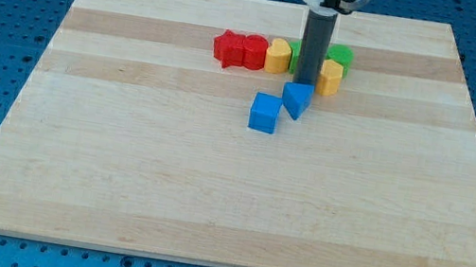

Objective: Move the green circle along with yellow hexagon slightly down

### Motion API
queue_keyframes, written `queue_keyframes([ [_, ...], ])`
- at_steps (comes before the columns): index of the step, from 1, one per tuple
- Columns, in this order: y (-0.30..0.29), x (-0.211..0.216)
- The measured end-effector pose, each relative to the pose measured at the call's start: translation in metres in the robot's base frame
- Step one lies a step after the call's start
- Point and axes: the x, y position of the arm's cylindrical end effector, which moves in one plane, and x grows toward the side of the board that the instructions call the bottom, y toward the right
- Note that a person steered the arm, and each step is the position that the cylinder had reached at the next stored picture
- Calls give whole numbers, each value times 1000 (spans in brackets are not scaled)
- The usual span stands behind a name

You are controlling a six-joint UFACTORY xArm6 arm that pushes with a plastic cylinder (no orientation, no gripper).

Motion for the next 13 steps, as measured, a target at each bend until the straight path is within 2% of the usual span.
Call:
queue_keyframes([
  [1, 4, 0],
  [3, 19, 41],
  [4, 62, 38],
  [5, 103, 2],
  [6, 112, -60],
  [7, 95, -108],
  [8, 66, -113],
  [11, 18, -67],
  [13, 30, -93],
])
